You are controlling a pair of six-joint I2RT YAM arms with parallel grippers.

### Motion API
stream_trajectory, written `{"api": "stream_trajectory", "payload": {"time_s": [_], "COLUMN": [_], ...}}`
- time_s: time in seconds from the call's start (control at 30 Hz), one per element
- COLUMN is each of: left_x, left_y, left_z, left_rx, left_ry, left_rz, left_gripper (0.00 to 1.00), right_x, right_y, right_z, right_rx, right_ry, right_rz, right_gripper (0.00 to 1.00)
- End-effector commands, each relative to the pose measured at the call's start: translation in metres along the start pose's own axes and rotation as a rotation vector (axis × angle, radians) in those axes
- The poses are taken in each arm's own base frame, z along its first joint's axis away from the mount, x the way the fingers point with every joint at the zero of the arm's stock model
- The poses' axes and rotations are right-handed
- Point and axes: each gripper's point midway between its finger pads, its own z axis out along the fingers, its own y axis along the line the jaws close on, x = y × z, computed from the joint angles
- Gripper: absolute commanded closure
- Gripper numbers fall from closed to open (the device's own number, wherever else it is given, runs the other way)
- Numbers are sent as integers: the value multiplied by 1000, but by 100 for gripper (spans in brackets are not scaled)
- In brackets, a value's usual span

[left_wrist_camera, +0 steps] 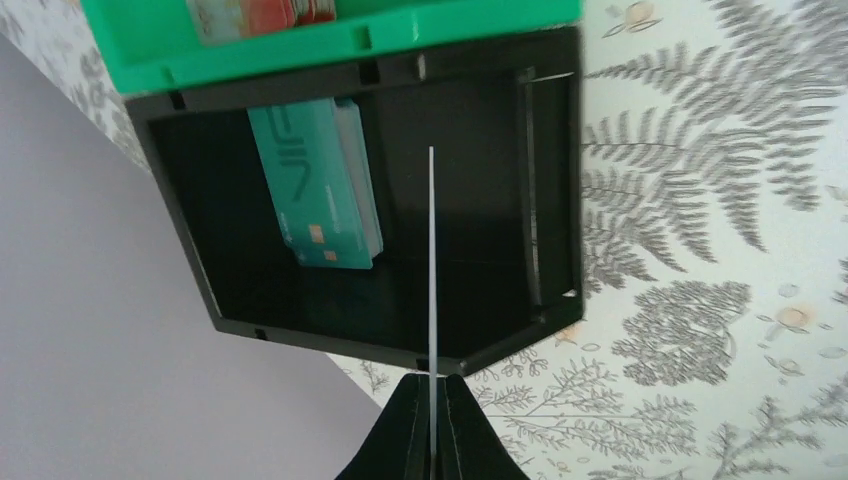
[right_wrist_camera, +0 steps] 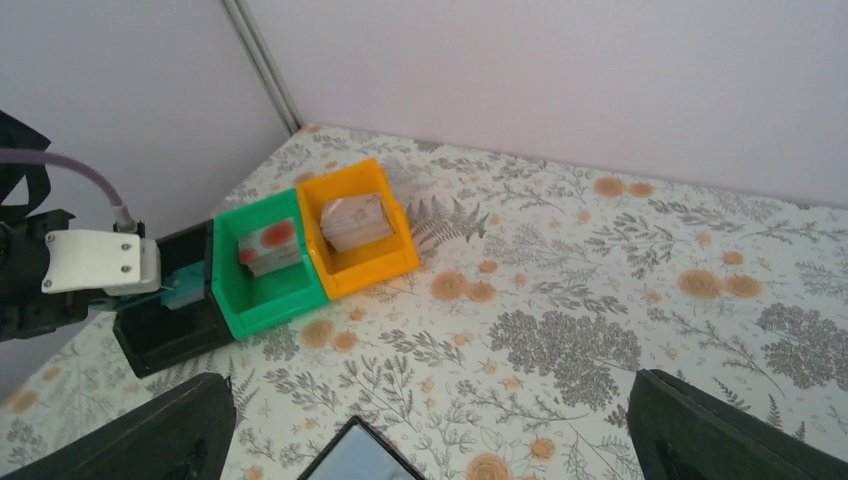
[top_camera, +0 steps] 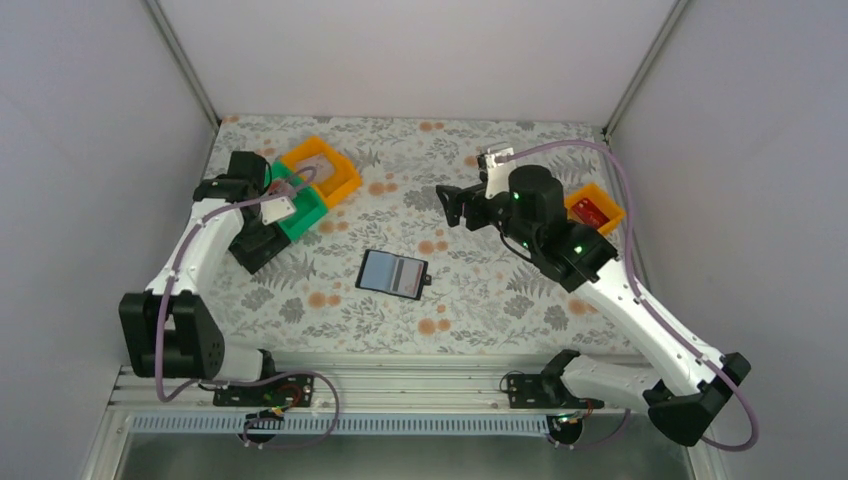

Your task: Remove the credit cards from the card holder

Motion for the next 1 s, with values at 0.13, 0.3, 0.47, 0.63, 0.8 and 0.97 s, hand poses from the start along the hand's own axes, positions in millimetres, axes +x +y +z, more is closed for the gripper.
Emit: {"api": "stream_trajectory", "payload": {"time_s": [0.13, 0.3, 0.47, 0.63, 0.8, 0.97], "left_x": [13, 0, 5, 18, 13, 7], "left_y": [52, 66, 81, 88, 84, 88], "left_z": [43, 64, 85, 97, 109, 127], "left_rx": [-143, -128, -148, -145, -127, -133], "left_ry": [79, 84, 125, 167, 149, 161], "left_rz": [-160, -149, -143, -185, -200, -189], "left_gripper": [98, 98, 98, 98, 98, 98], "right_x": [18, 18, 12, 12, 12, 12], "right_y": [0, -5, -8, -12, -9, -8], "right_z": [19, 23, 20, 20, 18, 16], "right_rx": [-9, 12, 19, 32, 8, -3], "right_ry": [74, 44, 23, 26, 31, 23], "right_rz": [-59, -92, -138, -173, -190, -195], "right_gripper": [1, 1, 1, 1, 1, 1]}}
